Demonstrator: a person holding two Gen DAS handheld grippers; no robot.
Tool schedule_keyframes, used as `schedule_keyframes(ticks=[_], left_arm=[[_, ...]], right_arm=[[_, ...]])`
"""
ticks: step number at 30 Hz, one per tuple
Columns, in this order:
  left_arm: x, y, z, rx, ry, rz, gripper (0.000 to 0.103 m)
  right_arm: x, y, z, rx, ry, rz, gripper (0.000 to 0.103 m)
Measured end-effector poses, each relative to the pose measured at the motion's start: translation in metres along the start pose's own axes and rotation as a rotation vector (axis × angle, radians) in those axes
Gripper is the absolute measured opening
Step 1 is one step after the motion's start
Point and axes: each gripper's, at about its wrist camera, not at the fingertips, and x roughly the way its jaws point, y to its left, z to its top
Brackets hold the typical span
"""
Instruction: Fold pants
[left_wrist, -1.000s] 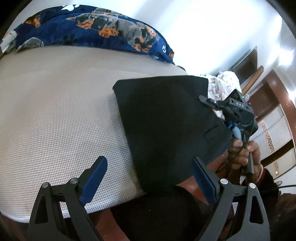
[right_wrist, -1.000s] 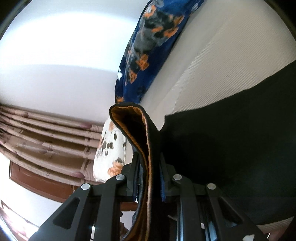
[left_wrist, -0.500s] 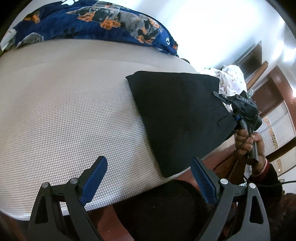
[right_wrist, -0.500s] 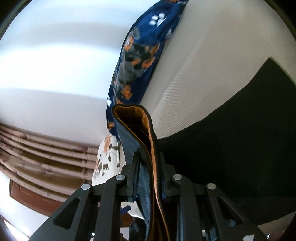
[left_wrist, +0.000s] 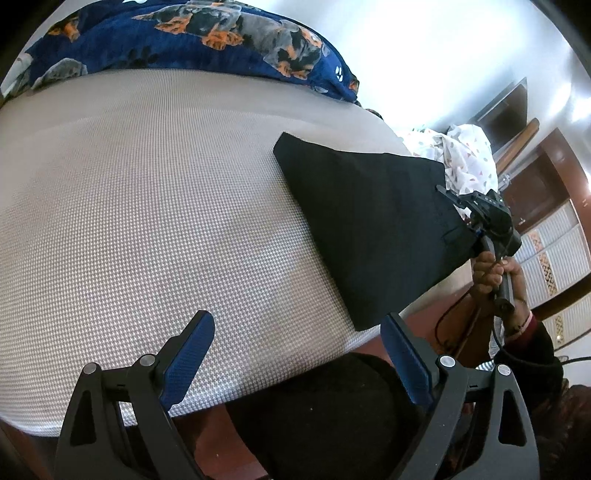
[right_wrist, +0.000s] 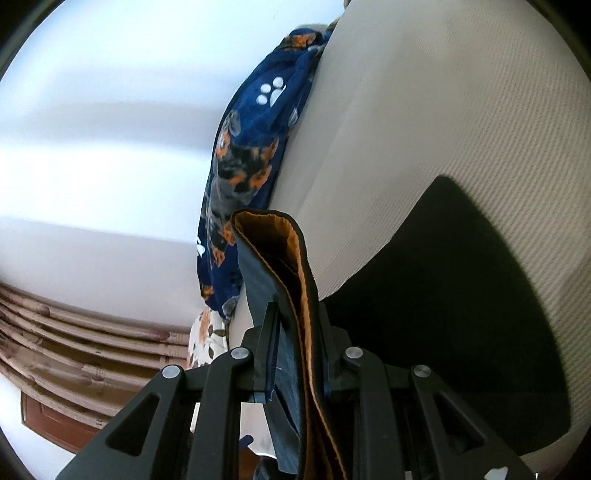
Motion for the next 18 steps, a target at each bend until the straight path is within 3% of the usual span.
schedule_keyframes(ticks=[18], left_arm=[[0.005, -0.005, -0.001, 0.001, 0.035, 0.009, 0.091]], right_arm=[[-0.026, -0.038, 0.021, 0.051, -0.07, -0.023, 0.018]])
